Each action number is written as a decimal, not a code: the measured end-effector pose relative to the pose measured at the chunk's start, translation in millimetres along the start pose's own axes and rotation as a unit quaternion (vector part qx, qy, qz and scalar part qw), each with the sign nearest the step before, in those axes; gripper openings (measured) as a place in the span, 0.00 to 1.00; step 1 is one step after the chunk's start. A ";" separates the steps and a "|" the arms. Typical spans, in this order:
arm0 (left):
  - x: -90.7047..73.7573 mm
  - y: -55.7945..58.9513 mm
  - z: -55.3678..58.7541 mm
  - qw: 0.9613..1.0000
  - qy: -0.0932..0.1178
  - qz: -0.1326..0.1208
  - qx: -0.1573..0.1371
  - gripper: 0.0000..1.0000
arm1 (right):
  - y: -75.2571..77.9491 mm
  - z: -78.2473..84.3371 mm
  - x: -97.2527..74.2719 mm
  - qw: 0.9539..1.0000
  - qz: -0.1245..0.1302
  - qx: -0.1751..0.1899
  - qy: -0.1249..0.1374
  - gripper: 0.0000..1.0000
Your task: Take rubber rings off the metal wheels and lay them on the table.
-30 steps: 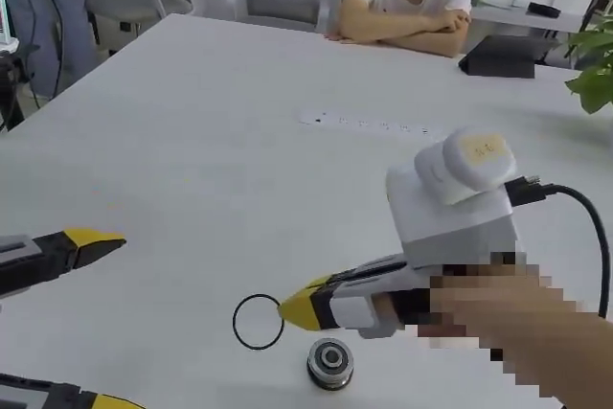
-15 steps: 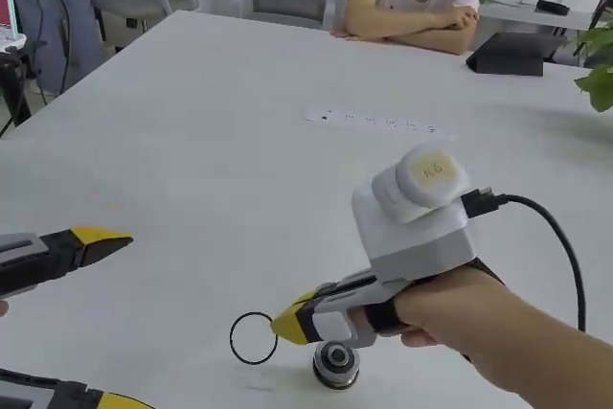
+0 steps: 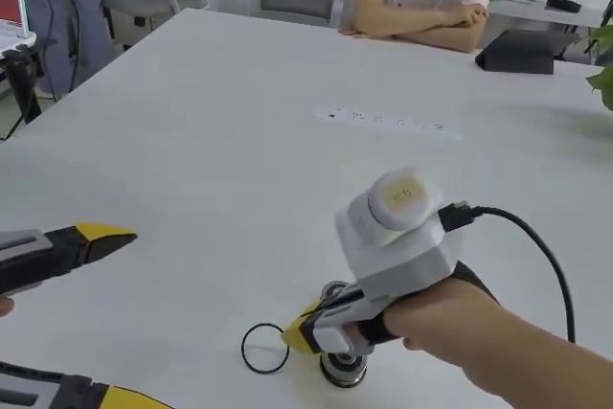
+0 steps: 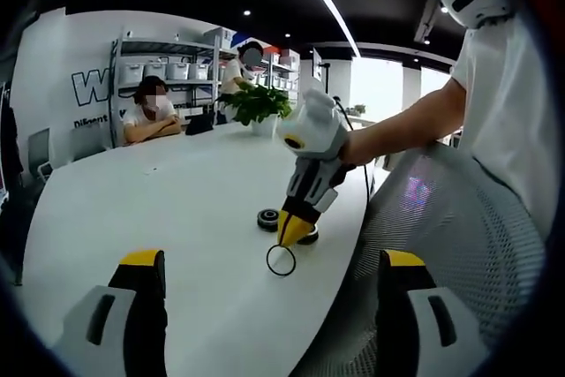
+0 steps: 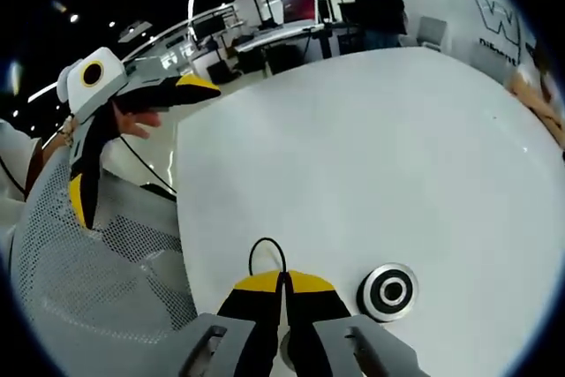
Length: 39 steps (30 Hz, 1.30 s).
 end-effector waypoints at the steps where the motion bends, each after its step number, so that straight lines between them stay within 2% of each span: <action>1: -0.1 -0.1 -0.2 1.000 0.001 0.000 -0.001 0.99 | -0.2 -0.3 0.3 1.000 0.003 -0.002 0.000 0.00; 8: -0.5 -0.9 -0.1 1.000 0.001 -0.004 -0.002 0.99 | 0.8 -0.7 1.1 1.000 0.016 -0.004 0.001 0.00; 12: -1.1 -0.4 0.5 1.000 -0.001 -0.003 -0.002 0.99 | 2.5 0.0 -0.6 1.000 0.023 -0.003 0.003 0.04; 19: -2.5 -0.5 0.1 1.000 -0.002 -0.005 -0.001 0.99 | 3.9 1.0 -11.1 1.000 0.019 0.008 0.013 0.03; 25: -0.8 0.8 -1.7 1.000 -0.002 -0.003 0.000 0.99 | 3.6 -1.1 -30.4 0.998 0.006 0.036 0.051 0.05; 30: 2.1 1.1 -5.8 1.000 -0.001 0.003 0.004 0.99 | 1.5 3.1 -48.7 0.996 -0.023 0.047 0.074 0.08; 33: 3.9 1.2 -8.9 1.000 0.000 0.007 0.007 0.99 | 0.5 7.7 -59.0 0.995 -0.020 0.045 0.085 0.08; 39: 8.7 2.5 -14.6 1.000 0.000 0.018 0.016 0.99 | 2.7 19.1 -78.2 0.995 -0.011 0.043 0.093 0.11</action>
Point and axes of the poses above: the centre of the closed fingertips' face, and the gripper's own axes: x roughly forward along the fingers, y roughly to its right, z roughly out of its underside, the point moved 10 cm from there along -x, roughly backward along the fingers, and after that the axes turned 7 degrees about -y, right-handed, at the moved point
